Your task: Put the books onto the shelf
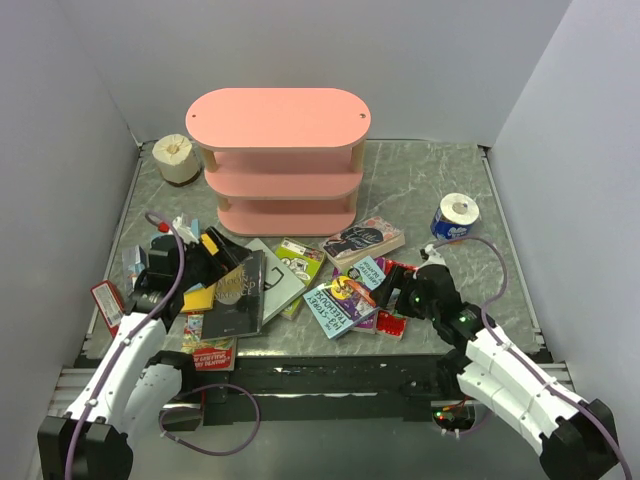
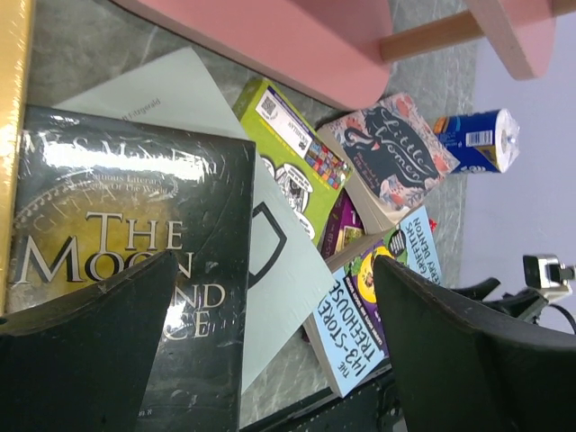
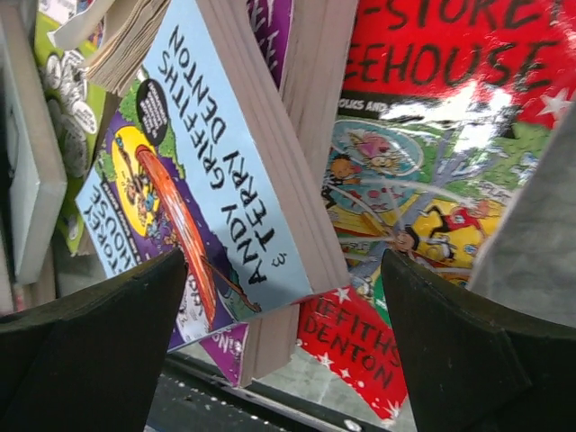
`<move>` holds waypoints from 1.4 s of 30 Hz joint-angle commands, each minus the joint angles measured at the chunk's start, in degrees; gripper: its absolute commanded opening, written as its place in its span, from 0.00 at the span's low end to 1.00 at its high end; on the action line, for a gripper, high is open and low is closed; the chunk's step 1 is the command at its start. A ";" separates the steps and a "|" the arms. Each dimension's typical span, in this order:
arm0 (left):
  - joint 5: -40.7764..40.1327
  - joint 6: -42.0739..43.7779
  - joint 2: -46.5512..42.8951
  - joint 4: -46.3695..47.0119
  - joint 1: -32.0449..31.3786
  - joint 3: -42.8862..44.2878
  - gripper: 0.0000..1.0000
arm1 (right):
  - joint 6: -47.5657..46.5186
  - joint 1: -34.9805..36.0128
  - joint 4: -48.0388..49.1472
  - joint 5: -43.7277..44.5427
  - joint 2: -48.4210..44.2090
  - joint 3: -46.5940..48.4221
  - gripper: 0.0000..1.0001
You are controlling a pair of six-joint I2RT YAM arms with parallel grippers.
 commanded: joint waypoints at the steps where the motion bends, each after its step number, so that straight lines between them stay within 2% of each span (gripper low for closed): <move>1: 3.79 -2.12 -1.79 4.30 -0.08 -1.91 0.96 | 1.05 -2.14 8.60 -8.25 1.70 -0.96 0.87; 3: 4.23 -2.39 -2.32 4.66 -0.08 -2.53 0.96 | 0.69 -4.59 14.37 -12.13 1.54 -3.15 0.78; 5: 4.15 -2.66 -2.67 4.66 -0.08 -2.80 0.96 | 0.87 -7.06 18.61 -18.37 0.83 -5.95 0.76; 8: 4.15 -2.83 -3.03 4.48 -0.08 -3.15 0.96 | 1.92 -12.77 27.58 -27.05 1.00 -9.82 0.62; 9: 4.15 -2.83 -3.11 4.31 -0.08 -3.32 0.96 | 1.84 -13.82 28.99 -28.83 1.53 -10.45 0.50; 11: 4.15 -3.10 -3.38 4.31 -0.08 -3.59 0.96 | 1.14 -15.15 31.55 -32.34 1.88 -10.63 0.32; 12: 4.06 -3.10 -3.38 4.31 -0.08 -3.68 0.96 | -0.26 -15.15 31.55 -33.06 1.36 -10.37 0.11; 13: 3.97 -3.10 -3.38 4.22 -0.08 -3.68 0.96 | -0.88 -15.15 31.03 -33.59 0.66 -10.11 0.03; 14: 3.89 -3.18 -3.64 4.05 -0.08 -3.59 0.96 | -1.41 -15.07 30.41 -34.29 -0.56 -9.23 0.00; 18: 3.10 -3.10 -4.26 3.08 -0.08 -1.93 0.96 | -3.43 -14.28 20.68 -31.59 -11.00 -3.53 0.00; 21: 1.95 -2.57 -4.61 1.68 -0.08 0.35 0.96 | -4.40 -14.27 12.32 -30.96 -14.98 4.03 0.00; 26: -0.68 -0.46 -4.35 -2.80 -0.08 5.10 0.96 | -0.90 -14.28 11.41 -33.24 -13.50 17.46 0.00; 30: -2.26 0.94 -4.52 -5.62 -0.08 9.59 0.96 | 6.56 -14.19 22.46 -35.79 -7.81 24.33 0.00; 34: -3.14 1.65 -5.57 -7.20 -0.08 11.79 0.96 | 9.30 -14.19 29.51 -35.18 -0.94 34.24 0.00; 41: -4.29 1.56 -7.86 -7.82 -0.08 12.84 0.96 | 15.36 -14.10 37.42 -27.10 17.16 49.65 0.00; 42: -4.38 1.30 -7.77 -7.91 -0.08 12.93 0.96 | 17.55 -14.19 38.74 -23.35 21.09 50.62 0.00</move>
